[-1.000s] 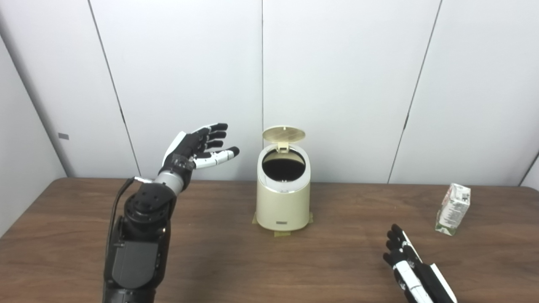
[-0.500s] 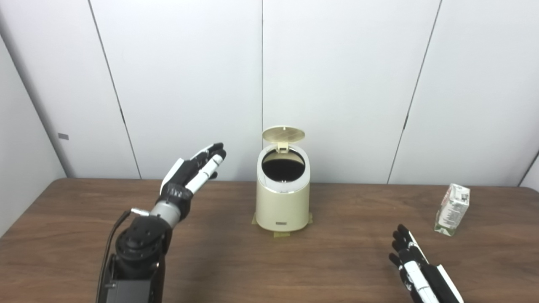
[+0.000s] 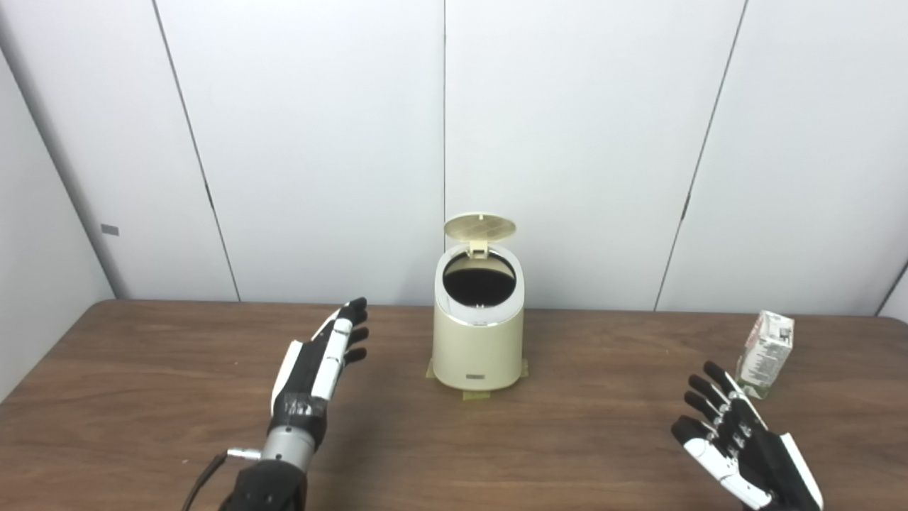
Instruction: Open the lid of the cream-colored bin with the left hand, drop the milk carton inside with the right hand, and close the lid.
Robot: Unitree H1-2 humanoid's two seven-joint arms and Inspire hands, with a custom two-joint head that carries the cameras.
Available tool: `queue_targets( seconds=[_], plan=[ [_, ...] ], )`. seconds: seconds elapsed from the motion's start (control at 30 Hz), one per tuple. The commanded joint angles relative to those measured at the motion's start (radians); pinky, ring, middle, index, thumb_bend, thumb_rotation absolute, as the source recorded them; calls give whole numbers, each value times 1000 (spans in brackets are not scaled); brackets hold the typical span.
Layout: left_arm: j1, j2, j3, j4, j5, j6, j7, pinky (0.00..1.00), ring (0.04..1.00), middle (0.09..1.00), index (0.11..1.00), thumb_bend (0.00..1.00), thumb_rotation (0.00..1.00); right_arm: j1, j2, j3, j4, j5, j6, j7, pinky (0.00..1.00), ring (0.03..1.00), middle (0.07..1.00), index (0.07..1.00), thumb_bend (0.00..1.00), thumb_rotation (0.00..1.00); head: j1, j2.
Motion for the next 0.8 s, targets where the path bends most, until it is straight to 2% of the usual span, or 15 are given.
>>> queue_targets(
  seconds=[0.0, 0.1, 0.2, 0.27, 0.4, 0.5, 0.6, 0.77],
  plan=[
    [-36, 0, -3, -7, 15, -85, 57, 858, 900, 925, 920, 448, 926, -27, 6, -10, -27, -40, -44, -33, 767, 823, 860, 873, 767, 278, -27, -4],
    [-25, -8, -8, 11, 9, -118, 89, 901, 929, 951, 955, 428, 955, -15, 3, -20, -55, -101, -23, -71, 703, 771, 813, 825, 833, 285, -42, -5],
    [-23, -3, -12, 46, 13, -167, 121, 897, 918, 949, 961, 380, 959, 9, -19, -47, -91, -103, -13, -69, 718, 775, 814, 831, 841, 304, -67, -6],
    [-24, 7, -15, 63, 14, -183, 128, 898, 918, 952, 971, 373, 986, 16, -29, -66, -106, -94, -12, -66, 721, 773, 811, 829, 814, 253, -84, -3],
    [-31, 24, -15, 80, -7, -180, 120, 925, 938, 968, 988, 387, 983, 29, -43, -106, -151, -118, 42, -81, 654, 750, 797, 825, 837, 177, -118, -2],
    [-29, 35, -21, 78, -29, -158, 104, 938, 953, 973, 997, 397, 973, 30, -67, -136, -153, -118, 40, -83, 642, 770, 824, 836, 835, 145, -132, 2],
    [-28, 43, -27, 79, -44, -157, 94, 928, 942, 967, 999, 398, 971, 26, -92, -158, -142, -125, 31, -86, 634, 783, 848, 848, 851, 164, -143, 6],
    [-32, 71, -28, 70, -78, -127, 69, 943, 936, 965, 1000, 411, 962, 2, -134, -188, -110, -169, 40, -108, 635, 802, 839, 836, 875, 207, -205, 15]
  ],
)
